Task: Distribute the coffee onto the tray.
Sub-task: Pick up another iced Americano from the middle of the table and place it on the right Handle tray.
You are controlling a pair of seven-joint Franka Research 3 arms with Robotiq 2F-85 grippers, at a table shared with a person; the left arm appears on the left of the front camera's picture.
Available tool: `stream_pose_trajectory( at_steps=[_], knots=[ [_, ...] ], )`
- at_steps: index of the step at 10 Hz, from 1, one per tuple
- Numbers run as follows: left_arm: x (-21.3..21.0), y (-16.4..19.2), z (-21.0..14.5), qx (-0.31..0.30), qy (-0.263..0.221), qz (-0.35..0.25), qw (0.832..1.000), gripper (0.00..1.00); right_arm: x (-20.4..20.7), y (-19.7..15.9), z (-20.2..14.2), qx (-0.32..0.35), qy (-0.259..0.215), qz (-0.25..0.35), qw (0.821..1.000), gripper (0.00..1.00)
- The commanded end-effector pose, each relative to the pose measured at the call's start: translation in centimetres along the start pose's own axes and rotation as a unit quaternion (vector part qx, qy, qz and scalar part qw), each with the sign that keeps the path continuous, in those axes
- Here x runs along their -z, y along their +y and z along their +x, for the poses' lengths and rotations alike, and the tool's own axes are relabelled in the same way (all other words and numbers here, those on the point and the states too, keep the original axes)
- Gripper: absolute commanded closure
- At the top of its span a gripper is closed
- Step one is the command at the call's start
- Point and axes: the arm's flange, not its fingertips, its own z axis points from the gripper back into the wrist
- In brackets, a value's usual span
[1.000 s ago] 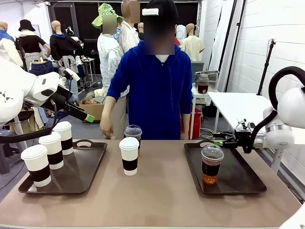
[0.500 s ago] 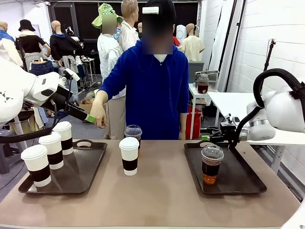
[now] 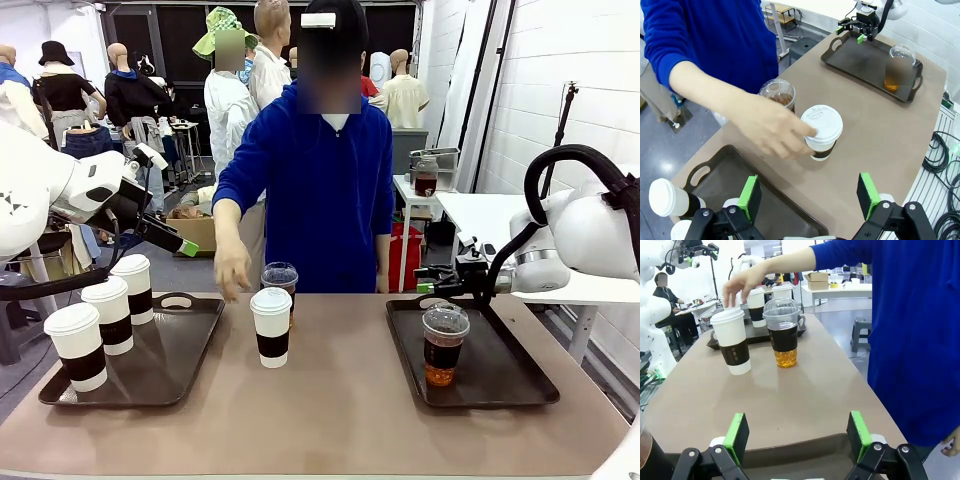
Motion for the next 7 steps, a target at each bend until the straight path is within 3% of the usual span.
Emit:
stream_pose_trajectory(
  at_steps=[1,5,7],
  knots=[
    [0.0,0.1,-0.1,-0.002,-0.002,-0.002,1.0,0.0,0.0,0.0,0.0,-0.003,-0.001,0.002,1.0,0.0],
    [0.0,0.1,-0.1,-0.002,-0.002,-0.002,1.0,0.0,-0.1,0.0,0.0,0.0,0.0,-0.001,1.0,0.0],
    [0.0,0.1,-0.1,-0.002,-0.002,-0.002,1.0,0.0,2.7,-0.2,0.6,-0.001,-0.003,-0.002,1.0,0.0]
  ],
)
